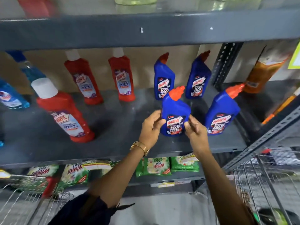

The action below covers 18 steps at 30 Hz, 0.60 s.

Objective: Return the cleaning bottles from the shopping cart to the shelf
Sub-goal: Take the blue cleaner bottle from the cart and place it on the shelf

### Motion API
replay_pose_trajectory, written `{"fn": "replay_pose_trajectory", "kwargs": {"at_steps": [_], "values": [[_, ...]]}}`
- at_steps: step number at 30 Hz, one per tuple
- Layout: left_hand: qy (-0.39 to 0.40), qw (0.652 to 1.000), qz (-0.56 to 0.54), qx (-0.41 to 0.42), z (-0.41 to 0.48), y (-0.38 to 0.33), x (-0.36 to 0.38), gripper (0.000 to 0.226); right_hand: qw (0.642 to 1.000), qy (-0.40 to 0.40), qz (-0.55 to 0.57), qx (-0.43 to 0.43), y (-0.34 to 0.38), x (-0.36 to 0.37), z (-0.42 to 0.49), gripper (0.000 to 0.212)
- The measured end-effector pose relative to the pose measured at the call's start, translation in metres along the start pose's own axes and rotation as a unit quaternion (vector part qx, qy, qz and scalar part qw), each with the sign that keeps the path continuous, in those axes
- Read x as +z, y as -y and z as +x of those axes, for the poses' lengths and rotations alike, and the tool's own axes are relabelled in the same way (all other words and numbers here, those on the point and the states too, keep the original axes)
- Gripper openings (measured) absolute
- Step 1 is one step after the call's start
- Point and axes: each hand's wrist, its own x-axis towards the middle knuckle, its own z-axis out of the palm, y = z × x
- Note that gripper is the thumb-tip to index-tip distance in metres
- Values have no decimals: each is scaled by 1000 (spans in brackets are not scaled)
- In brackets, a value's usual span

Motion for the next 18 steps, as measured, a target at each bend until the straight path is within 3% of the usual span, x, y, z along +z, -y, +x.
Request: {"fn": "replay_pose_trajectory", "kwargs": {"at_steps": [3, 7, 9, 13, 18], "values": [[-13, 1000, -14, -18, -5, 0, -2, 34, 999, -7, -38, -24, 5, 5, -17, 43], [-63, 996, -24, -53, -35, 1, -21, 47, 980, -141, -123, -64, -8, 34, -83, 36], [-97, 994, -26, -52, -62, 1, -43, 41, 976, -140, -147, -77, -14, 58, -120, 32], [-161, 985, -11, -59, -136, 2, -112, 17, 983, 37, -153, -92, -10, 129, -171, 29], [-303, 948, 48, -79, -242, 24, -236, 15, 944, 274, -166, -82, -13, 245, -207, 31]]}}
